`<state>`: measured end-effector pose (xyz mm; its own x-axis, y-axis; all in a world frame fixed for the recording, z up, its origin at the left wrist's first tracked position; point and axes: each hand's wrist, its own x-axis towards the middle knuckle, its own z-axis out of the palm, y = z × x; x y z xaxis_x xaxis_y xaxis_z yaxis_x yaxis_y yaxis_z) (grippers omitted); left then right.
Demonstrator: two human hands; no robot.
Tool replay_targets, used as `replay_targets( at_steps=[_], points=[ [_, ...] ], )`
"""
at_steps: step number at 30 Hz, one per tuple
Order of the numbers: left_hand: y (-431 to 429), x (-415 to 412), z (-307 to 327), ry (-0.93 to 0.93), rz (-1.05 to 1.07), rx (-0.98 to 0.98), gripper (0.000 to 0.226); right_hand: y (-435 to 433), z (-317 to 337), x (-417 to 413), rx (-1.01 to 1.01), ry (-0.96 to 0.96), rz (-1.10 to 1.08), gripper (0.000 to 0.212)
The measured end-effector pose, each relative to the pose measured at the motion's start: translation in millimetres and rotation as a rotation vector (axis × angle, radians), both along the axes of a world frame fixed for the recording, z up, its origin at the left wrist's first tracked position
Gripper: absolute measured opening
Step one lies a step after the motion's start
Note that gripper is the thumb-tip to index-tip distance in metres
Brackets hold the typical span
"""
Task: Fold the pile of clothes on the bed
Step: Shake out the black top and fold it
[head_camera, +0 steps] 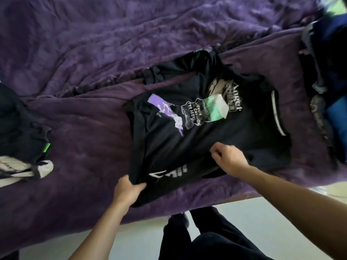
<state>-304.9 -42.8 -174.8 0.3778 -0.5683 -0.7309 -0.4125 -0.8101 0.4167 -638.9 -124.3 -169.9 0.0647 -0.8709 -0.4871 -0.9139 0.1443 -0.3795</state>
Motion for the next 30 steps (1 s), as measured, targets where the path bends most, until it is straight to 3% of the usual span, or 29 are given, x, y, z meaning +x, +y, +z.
replay_targets(
  at_steps=[4,8,11,14,16,18,21,24,28,30],
  points=[
    [17,35,-10,-0.325,-0.016,0.004,0.038,57,-8,-15,-0.114,0.089,-0.006,0.015],
    [18,50,-10,-0.45,-0.155,-0.049,0.045,115,-27,-34,-0.021,0.209,0.066,0.014],
    [35,16,-8,-0.436,-0.395,-0.32,0.033,139,-43,-42,-0.084,0.296,0.097,0.054],
    [59,-34,-20,-0.341,-0.651,-0.444,0.025,125,-59,-59,-0.024,0.368,-0.079,0.09],
    [69,-66,-34,-0.28,-0.792,-0.452,0.022,109,-71,-74,0.018,0.44,-0.105,0.084],
    [70,-92,-51,-0.291,-0.874,-0.403,0.031,92,-78,-91,-0.003,0.47,-0.063,0.056],
    [52,-103,-78,-0.441,-0.94,-0.317,0.056,62,-76,-121,-0.196,0.385,-0.076,0.027],
    [12,-93,-92,-0.586,-0.911,-0.344,0.044,15,-65,-152,-0.327,0.387,-0.151,0.025],
    [-32,-89,-90,-0.614,-0.702,-0.378,0.024,-22,-48,-167,-0.45,0.423,-0.166,0.029],
    [-42,-96,-80,-0.626,-0.572,-0.377,0.023,-13,-38,-147,-0.573,0.251,-0.007,0.025]
  ],
)
